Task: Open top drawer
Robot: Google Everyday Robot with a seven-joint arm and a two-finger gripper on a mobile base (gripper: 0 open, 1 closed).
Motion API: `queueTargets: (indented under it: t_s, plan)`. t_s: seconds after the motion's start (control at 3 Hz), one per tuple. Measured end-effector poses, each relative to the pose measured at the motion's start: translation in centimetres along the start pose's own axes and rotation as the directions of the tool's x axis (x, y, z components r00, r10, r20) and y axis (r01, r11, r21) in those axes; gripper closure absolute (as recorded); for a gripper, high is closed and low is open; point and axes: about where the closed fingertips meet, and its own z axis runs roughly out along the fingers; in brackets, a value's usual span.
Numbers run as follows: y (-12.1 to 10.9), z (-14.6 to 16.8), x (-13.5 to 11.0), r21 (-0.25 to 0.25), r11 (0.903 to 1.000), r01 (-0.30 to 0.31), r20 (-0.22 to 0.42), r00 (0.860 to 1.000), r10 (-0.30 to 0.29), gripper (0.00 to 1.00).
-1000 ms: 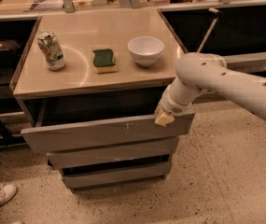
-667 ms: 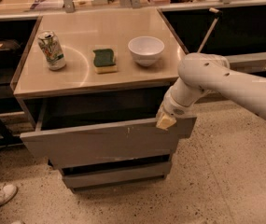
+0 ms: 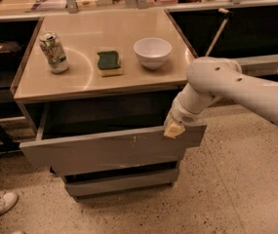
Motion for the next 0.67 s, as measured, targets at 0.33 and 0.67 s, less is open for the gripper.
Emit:
queueTargets:
  t_s: [0.33,0.67]
  plan:
    - [1.76,-0.5,0.71,-0.011,0.9995,-0.031,-0.021,0.999,0.031,1.0]
    - [1.77,-0.51,0.71,-0.011,0.9995,-0.031,-0.022,0.999,0.031,1.0]
